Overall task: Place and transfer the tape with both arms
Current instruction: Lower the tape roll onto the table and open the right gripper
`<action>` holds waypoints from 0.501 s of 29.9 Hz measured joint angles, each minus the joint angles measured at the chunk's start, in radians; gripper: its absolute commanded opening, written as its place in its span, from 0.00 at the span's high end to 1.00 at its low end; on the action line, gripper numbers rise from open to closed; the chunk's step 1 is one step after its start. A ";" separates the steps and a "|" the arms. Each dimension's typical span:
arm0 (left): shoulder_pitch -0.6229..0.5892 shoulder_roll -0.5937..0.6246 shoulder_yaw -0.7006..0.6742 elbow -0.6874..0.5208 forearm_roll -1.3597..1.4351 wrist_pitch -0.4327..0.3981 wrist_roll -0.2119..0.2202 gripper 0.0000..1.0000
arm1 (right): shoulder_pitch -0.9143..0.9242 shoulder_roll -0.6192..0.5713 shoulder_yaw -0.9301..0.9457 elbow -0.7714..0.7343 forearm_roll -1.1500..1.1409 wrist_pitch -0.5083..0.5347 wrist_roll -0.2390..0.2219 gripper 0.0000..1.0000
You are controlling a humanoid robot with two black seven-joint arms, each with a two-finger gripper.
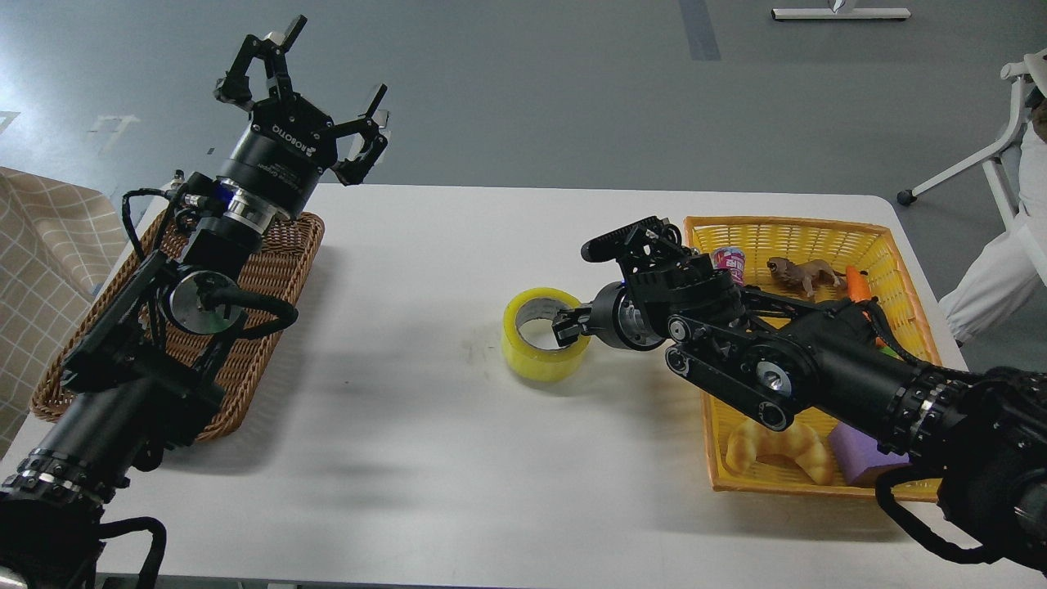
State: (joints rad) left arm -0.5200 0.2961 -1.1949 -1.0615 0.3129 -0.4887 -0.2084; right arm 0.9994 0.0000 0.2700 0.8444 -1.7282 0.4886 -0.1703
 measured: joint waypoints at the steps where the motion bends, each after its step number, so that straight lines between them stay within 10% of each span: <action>1: 0.000 0.000 0.000 0.000 0.000 0.000 0.000 0.02 | -0.002 0.000 0.000 0.000 0.000 0.000 0.000 1.00; 8: 0.000 0.000 0.000 0.000 0.000 0.000 0.000 0.02 | -0.008 0.000 0.000 0.000 0.001 0.000 0.000 1.00; 11: 0.000 -0.002 0.000 0.000 0.000 0.000 0.000 0.02 | -0.012 0.000 0.000 0.000 0.001 0.000 0.000 0.77; 15: 0.000 -0.003 0.000 0.000 0.000 0.000 0.000 0.02 | -0.020 0.000 0.003 0.000 0.001 0.000 0.000 0.16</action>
State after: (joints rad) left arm -0.5200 0.2933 -1.1949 -1.0615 0.3129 -0.4887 -0.2084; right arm 0.9793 0.0000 0.2728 0.8440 -1.7269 0.4887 -0.1703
